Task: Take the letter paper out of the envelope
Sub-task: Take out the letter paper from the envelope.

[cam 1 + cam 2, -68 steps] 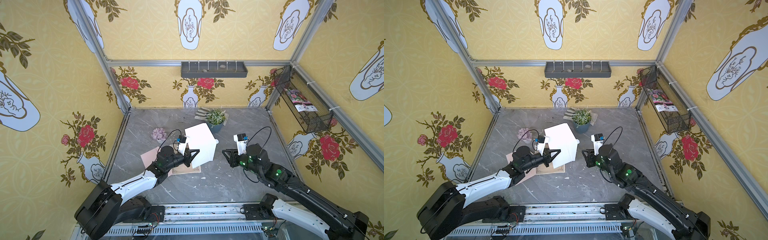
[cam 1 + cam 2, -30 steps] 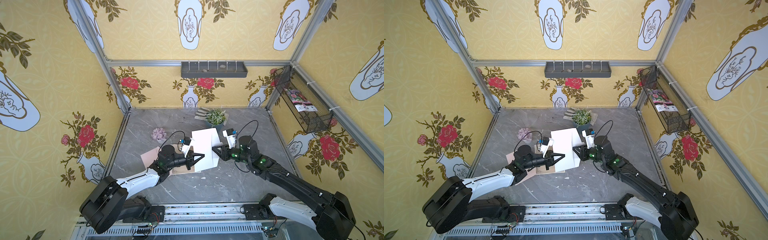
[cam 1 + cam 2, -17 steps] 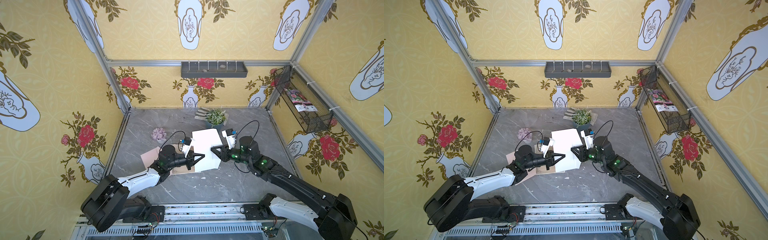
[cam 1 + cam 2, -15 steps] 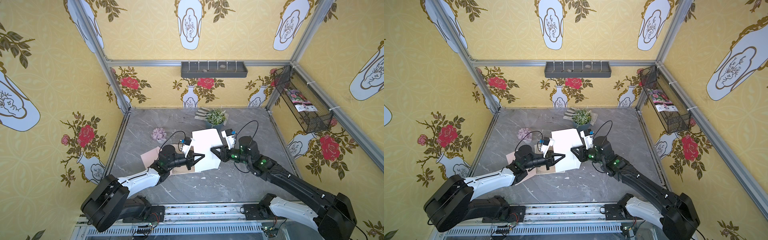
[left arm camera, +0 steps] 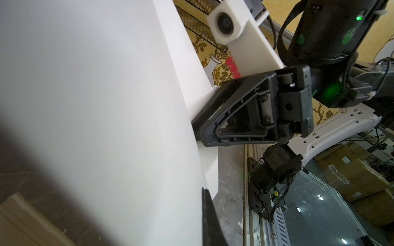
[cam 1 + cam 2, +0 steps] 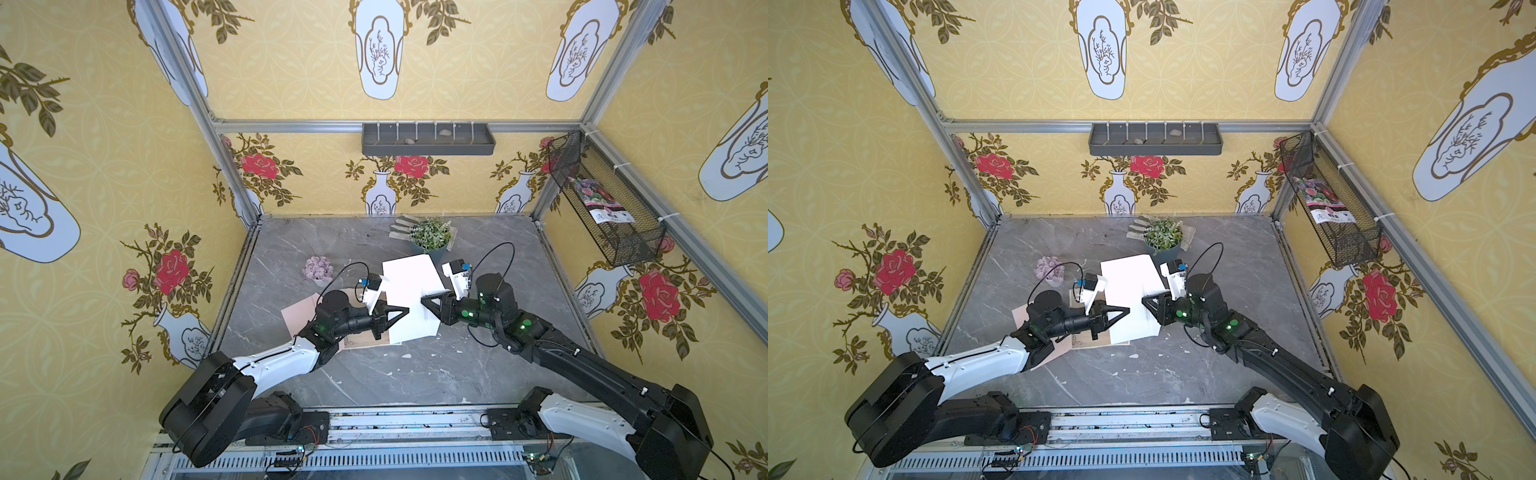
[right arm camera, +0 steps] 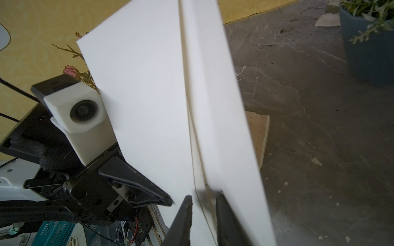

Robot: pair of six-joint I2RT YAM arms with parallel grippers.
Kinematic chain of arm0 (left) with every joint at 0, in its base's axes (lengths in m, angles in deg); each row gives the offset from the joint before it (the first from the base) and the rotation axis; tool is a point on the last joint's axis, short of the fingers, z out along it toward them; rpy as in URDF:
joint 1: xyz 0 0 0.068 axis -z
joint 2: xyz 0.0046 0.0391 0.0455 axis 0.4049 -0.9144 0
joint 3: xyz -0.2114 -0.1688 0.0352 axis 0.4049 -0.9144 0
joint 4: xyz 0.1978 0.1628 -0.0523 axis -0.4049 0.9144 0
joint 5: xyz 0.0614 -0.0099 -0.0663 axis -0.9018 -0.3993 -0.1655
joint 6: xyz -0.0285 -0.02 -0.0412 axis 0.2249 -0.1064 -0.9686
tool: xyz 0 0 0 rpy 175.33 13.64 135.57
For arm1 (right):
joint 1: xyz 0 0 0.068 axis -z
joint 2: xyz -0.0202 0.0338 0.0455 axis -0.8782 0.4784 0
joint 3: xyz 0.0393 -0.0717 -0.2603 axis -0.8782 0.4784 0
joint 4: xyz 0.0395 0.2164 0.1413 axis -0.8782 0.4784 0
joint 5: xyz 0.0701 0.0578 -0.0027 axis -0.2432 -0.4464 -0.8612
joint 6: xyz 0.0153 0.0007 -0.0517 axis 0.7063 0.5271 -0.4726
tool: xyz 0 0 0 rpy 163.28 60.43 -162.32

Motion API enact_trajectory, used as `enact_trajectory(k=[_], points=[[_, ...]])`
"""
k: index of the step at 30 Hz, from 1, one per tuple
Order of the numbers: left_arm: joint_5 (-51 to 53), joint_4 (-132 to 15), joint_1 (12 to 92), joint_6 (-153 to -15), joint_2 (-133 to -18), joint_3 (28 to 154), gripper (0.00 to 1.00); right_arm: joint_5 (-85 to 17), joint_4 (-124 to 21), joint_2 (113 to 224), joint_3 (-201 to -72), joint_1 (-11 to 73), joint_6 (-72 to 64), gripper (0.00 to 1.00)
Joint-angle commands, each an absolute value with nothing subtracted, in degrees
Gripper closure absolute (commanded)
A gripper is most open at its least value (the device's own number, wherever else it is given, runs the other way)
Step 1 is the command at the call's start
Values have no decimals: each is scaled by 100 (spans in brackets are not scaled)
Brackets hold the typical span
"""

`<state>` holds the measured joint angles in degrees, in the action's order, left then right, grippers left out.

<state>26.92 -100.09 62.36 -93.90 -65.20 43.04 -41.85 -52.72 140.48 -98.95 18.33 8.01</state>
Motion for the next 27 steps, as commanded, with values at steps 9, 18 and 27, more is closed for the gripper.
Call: enact_trajectory(k=[9,18,27], points=[[2731,-10306,6238,-9371,-6355,4206,100,-4155,-5562,14178,-9820,1835,818,78],[2728,-10309,6238,-9377,-6318,4191,100,-4120,-5604,14248,-9770,1838,827,82],[2694,-10309,6238,-9376,-6268,4175,100,-4100,-5620,14346,-9737,1876,813,82]])
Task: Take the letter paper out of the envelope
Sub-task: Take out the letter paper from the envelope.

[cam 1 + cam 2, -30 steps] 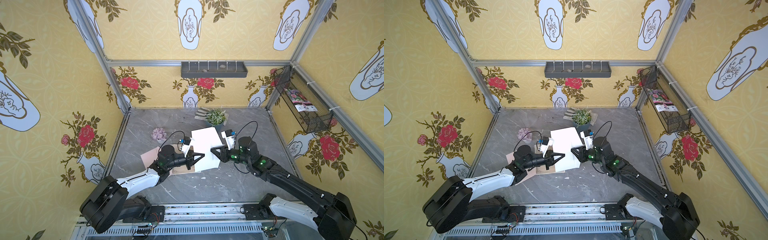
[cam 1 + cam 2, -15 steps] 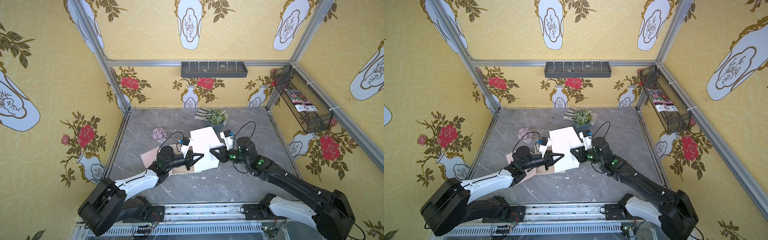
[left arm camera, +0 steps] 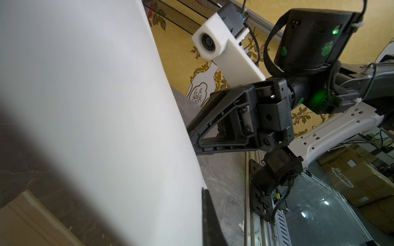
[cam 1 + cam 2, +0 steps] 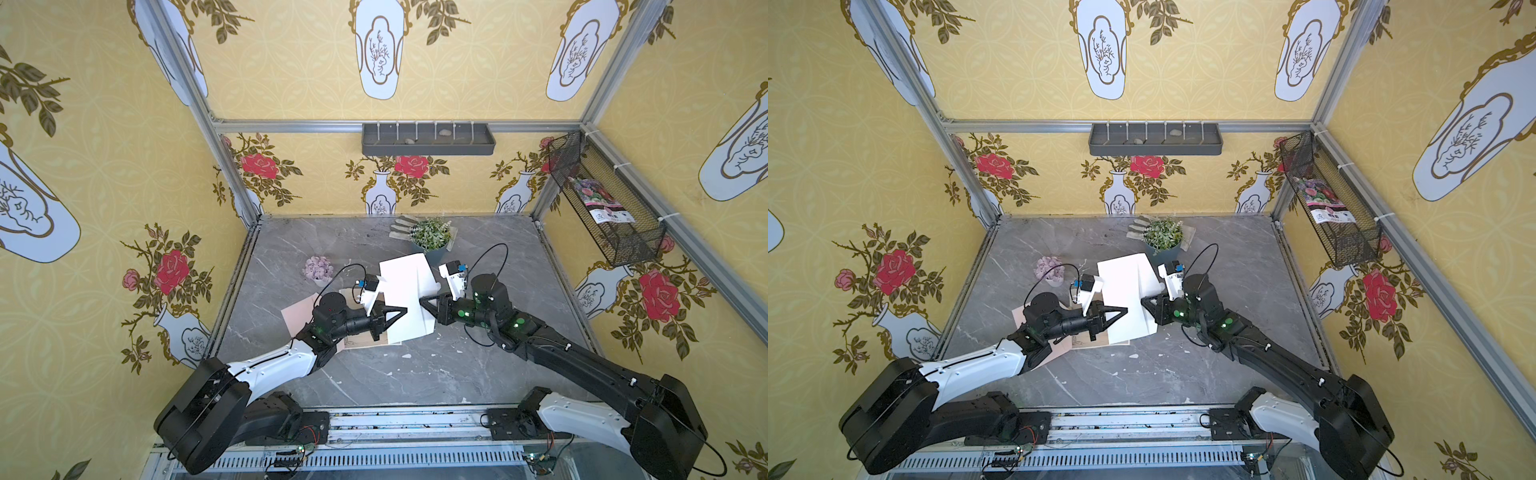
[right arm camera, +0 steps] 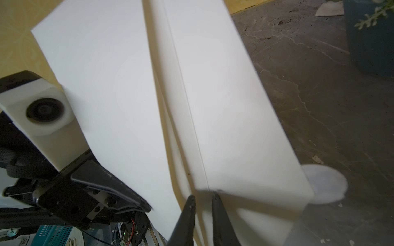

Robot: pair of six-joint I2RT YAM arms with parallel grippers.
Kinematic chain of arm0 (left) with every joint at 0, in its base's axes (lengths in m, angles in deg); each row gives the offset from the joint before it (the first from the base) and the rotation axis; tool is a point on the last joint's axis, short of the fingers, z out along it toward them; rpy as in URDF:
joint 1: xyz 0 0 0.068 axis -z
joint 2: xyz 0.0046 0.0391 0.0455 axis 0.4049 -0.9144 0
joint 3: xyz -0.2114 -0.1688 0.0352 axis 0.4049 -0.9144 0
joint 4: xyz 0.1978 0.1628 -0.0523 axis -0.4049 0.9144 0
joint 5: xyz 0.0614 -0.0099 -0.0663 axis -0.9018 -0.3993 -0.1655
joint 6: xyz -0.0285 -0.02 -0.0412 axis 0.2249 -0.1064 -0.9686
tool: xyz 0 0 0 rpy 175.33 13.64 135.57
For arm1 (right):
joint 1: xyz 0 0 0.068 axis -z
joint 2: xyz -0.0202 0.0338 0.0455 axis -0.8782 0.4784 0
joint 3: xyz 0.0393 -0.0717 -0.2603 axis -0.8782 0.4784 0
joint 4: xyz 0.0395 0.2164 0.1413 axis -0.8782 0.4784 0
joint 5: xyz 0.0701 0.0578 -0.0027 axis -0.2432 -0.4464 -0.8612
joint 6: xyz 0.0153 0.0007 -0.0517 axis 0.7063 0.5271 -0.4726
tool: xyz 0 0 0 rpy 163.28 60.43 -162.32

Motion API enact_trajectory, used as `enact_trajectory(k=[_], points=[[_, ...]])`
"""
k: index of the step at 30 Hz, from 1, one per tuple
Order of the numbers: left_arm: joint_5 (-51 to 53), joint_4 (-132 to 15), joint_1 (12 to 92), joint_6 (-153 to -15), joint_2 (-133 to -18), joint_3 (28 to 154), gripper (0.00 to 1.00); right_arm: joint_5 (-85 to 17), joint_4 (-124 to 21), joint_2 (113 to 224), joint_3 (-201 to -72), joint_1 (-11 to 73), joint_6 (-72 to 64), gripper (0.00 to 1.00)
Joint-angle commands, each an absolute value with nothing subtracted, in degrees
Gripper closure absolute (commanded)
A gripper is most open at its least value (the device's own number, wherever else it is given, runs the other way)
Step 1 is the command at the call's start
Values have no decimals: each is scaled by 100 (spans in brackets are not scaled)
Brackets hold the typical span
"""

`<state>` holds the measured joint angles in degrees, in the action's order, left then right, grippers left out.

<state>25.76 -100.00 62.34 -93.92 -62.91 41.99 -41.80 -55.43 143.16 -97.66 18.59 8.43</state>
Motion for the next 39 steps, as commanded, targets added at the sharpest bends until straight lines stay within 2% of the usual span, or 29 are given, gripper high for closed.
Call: enact_trajectory(k=[1,11,21,39], points=[[2695,-10309,6238,-9381,-6263,4169,100,-4095,-5626,14356,-9731,1875,813,82],[2636,-10276,6238,-9373,-6299,4180,100,-4192,-5672,14360,-9777,1871,850,83],[2570,-10265,6238,-9397,-6350,4191,100,-4269,-5389,13760,-9884,1847,860,82],[2759,-10388,6238,-9501,-6362,4220,100,-4250,-5575,14164,-9888,1846,803,81]])
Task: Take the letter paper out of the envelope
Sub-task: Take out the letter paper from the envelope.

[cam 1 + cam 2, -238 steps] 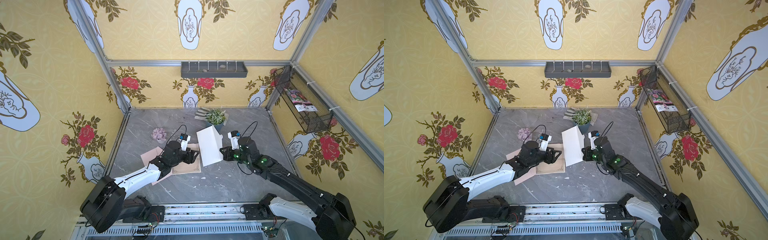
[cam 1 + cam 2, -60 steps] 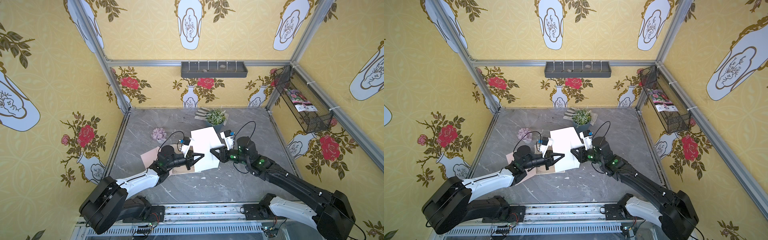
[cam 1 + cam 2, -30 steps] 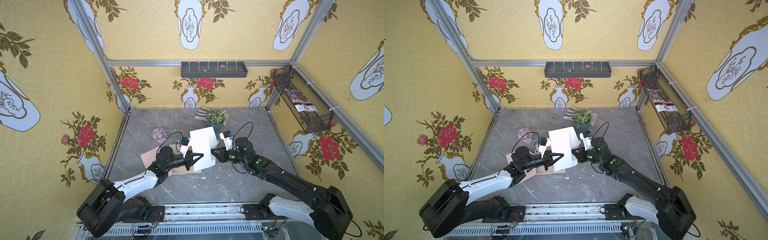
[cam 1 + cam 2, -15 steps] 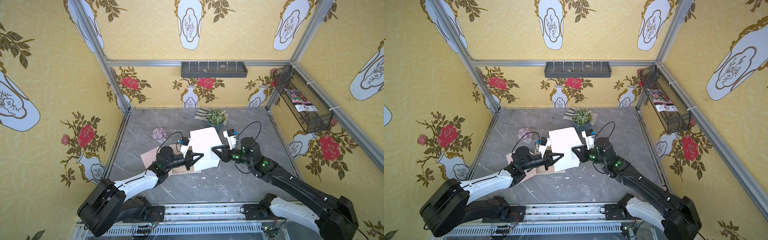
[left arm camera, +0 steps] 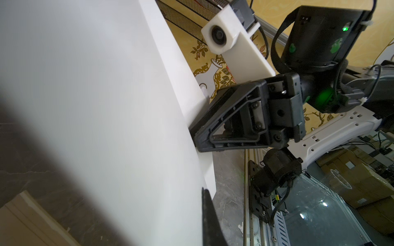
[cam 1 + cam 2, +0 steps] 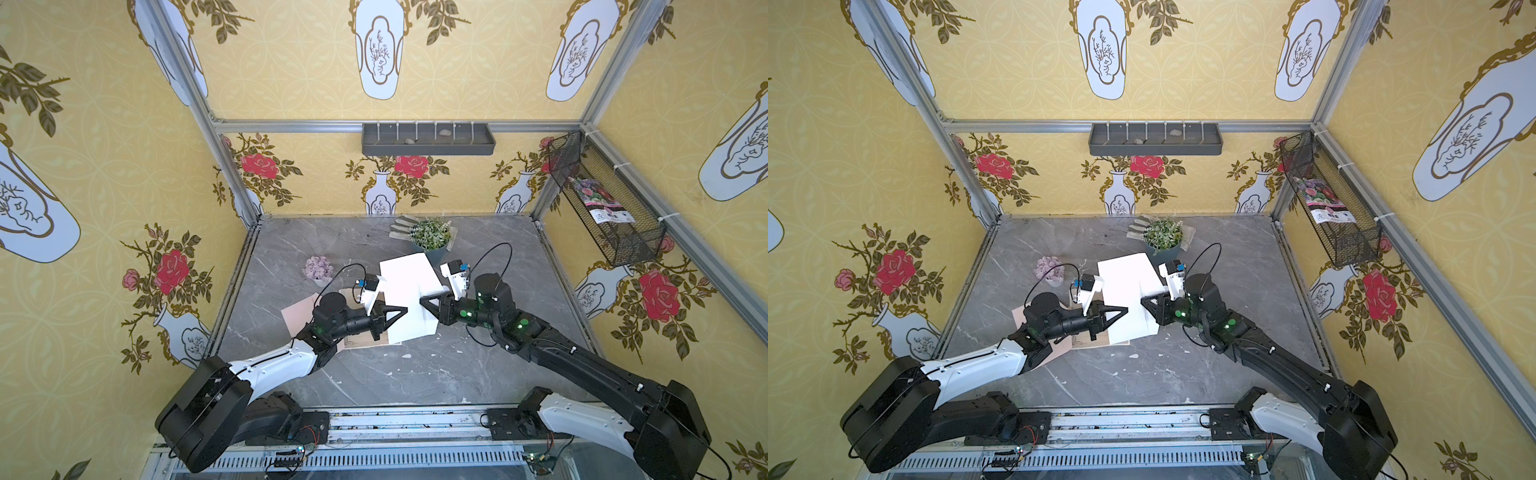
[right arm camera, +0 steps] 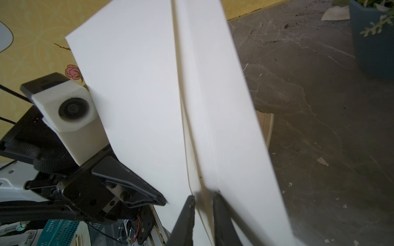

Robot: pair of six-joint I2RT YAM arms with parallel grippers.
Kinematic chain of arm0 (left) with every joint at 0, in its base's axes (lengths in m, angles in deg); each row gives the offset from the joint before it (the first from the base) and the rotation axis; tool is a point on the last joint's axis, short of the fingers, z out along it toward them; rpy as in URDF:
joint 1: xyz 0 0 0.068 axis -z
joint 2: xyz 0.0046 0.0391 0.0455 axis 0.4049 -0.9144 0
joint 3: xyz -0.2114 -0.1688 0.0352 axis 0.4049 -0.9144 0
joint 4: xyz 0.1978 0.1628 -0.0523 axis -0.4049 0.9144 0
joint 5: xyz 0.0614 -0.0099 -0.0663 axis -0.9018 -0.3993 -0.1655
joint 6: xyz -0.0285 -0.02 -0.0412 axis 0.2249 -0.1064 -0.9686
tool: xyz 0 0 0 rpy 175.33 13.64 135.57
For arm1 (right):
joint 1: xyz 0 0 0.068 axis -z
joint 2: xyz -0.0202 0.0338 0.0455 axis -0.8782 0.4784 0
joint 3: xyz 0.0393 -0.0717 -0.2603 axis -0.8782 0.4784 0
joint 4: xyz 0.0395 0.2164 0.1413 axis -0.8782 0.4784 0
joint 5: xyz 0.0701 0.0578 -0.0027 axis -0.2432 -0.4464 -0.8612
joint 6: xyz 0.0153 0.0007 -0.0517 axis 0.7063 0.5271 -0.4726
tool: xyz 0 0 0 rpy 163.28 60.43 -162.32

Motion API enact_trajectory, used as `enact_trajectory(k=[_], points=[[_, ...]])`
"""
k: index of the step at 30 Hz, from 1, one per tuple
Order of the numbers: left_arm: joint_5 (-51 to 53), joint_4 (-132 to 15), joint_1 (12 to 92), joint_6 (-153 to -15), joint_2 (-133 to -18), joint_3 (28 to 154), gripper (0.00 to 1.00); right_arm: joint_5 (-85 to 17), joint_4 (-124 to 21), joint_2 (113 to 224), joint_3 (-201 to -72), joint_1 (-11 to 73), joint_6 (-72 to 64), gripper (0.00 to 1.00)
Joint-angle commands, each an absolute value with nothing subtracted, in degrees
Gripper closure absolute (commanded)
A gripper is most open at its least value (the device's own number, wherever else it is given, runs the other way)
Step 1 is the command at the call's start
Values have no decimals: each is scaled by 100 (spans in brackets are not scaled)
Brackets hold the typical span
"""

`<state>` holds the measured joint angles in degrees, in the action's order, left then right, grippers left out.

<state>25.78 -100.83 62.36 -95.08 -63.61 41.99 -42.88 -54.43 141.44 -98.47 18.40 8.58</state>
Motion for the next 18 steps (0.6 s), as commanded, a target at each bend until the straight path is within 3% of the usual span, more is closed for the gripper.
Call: enact_trajectory(k=[1,18], points=[[2760,-10395,6238,-9499,-6353,4220,100,-4245,-5569,14168,-9879,1848,803,81],[2767,-10405,6238,-9515,-6281,4189,100,-4185,-5604,14375,-9884,1859,760,86]])
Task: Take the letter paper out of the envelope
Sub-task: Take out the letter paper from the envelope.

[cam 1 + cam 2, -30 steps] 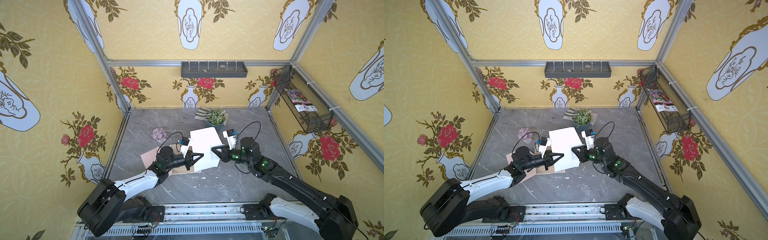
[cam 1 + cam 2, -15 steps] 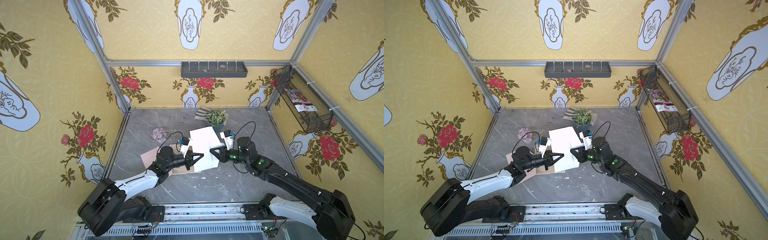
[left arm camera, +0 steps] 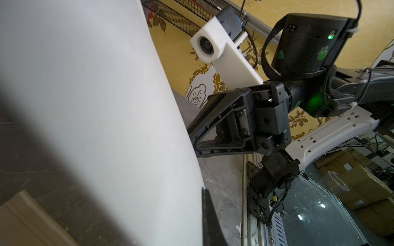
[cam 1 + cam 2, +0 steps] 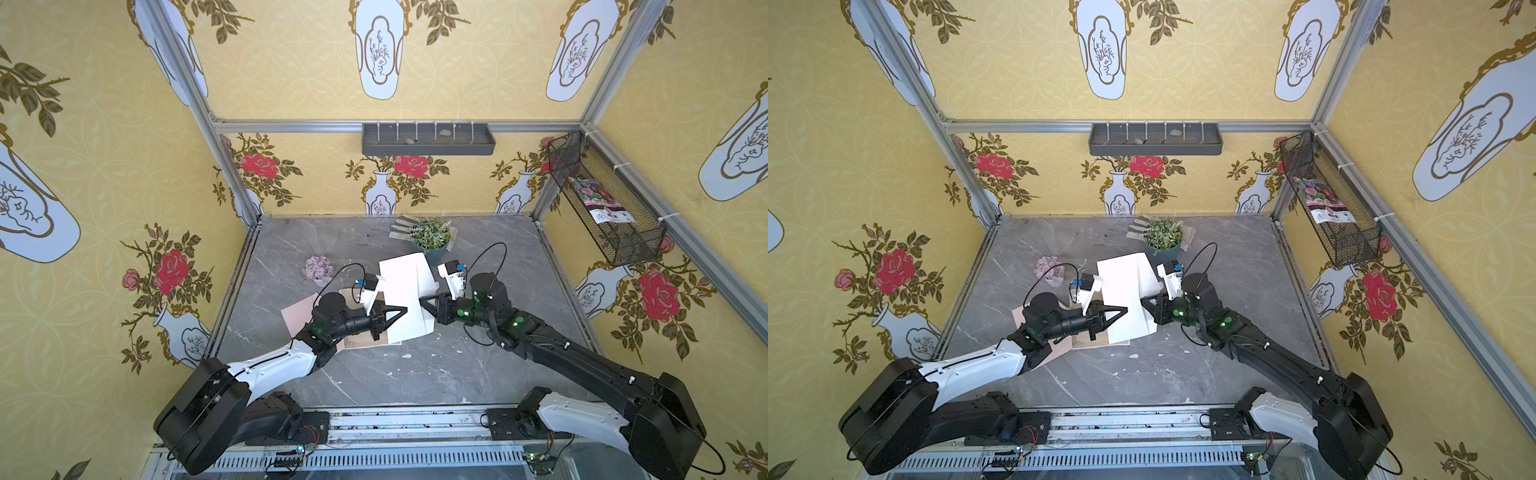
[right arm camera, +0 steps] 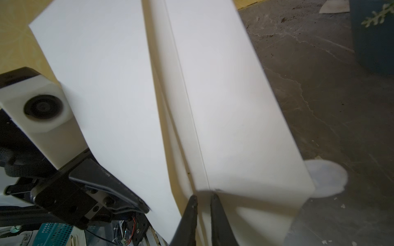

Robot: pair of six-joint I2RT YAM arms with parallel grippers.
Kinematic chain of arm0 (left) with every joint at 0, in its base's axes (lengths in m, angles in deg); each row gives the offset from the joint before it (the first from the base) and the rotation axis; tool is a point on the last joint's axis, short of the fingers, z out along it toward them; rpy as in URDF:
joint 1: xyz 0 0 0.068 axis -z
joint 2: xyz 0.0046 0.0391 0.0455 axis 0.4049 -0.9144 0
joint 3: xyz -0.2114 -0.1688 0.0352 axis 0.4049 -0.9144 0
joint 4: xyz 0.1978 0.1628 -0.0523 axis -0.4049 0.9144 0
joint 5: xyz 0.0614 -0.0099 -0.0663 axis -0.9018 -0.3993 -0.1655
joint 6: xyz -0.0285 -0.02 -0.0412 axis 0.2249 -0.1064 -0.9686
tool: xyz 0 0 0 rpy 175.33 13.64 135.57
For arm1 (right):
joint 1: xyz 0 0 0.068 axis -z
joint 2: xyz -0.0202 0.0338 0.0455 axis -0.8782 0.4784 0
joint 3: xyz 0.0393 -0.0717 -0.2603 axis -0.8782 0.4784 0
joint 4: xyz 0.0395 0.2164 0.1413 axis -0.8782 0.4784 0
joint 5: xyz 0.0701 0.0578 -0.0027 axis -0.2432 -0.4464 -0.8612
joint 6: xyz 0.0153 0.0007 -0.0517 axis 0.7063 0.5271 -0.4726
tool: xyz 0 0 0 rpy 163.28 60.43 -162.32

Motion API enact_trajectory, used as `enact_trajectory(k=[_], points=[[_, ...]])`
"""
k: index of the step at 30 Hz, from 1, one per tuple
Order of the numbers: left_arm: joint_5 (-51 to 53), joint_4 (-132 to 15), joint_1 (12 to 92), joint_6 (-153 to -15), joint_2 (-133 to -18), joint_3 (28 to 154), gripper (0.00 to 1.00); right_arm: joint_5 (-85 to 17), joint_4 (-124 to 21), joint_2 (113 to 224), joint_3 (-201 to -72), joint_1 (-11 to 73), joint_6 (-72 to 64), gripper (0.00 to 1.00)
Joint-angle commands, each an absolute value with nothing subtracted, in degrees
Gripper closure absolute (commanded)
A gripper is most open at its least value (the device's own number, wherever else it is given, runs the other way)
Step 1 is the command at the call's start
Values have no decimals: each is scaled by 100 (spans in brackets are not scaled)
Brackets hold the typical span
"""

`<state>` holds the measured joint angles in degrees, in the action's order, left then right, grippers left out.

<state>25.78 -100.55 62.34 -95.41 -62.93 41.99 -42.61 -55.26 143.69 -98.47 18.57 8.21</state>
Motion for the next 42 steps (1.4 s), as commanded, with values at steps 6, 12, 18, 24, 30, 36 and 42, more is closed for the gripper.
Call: enact_trajectory(k=[6,12,18,24,30,36,42], points=[[2753,-10411,6242,-9518,-6287,4191,100,-4188,-5599,14316,-9884,1848,790,86],[2738,-10361,6238,-9506,-6342,4219,100,-4337,-5674,14219,-9894,1814,853,85],[2742,-10335,6238,-9485,-6401,4242,100,-4445,-5735,14181,-9919,1743,911,84],[2753,-10335,6239,-9482,-6418,4246,100,-4480,-5814,14312,-9902,1708,922,81],[2782,-10335,6238,-9481,-6432,4261,100,-4523,-5781,14248,-9901,1711,845,73],[2881,-10323,6238,-9500,-6464,4299,100,-4914,-5944,14166,-9832,1738,823,73],[3062,-10316,6238,-9530,-6538,4372,100,-5458,-6088,14189,-9845,1756,827,73]])
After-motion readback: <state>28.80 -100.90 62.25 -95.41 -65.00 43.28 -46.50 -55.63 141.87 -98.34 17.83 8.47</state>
